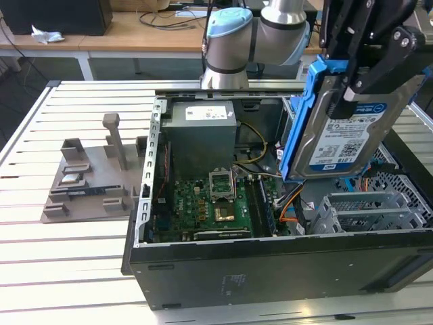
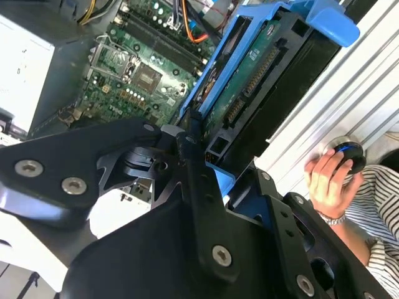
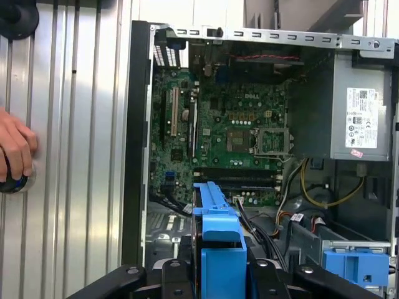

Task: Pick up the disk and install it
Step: 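Pick up the disk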

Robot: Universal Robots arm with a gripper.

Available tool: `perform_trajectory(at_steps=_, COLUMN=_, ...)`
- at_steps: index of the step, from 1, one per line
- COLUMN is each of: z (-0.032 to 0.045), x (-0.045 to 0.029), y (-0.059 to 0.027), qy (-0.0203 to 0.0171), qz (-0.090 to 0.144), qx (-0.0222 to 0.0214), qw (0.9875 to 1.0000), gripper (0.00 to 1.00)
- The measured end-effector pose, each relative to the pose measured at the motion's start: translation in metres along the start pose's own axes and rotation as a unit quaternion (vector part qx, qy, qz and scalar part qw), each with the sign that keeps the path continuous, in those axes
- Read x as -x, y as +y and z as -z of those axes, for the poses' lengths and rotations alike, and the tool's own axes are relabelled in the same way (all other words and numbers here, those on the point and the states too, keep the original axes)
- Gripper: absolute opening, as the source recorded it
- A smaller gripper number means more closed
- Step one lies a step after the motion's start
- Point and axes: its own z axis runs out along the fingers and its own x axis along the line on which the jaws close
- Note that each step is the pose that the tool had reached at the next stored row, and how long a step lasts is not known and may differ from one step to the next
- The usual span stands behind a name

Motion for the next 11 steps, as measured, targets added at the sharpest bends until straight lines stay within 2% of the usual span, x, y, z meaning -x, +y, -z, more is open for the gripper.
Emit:
perform_trajectory(at_steps=4, z=0.0000, x=-0.0004, y=-0.0097, qy=0.0000, qz=-0.001, qx=0.0003, qw=1.0000, gripper=0.37)
perform_trajectory(at_steps=8, z=-0.0001, x=-0.0012, y=-0.0243, qy=0.0008, qz=-0.002, qx=0.0008, qw=1.0000, gripper=0.37)
perform_trajectory(at_steps=11, z=-0.0002, x=-0.0023, y=-0.0323, qy=0.0032, qz=-0.004, qx=0.0011, qw=1.0000, gripper=0.37)
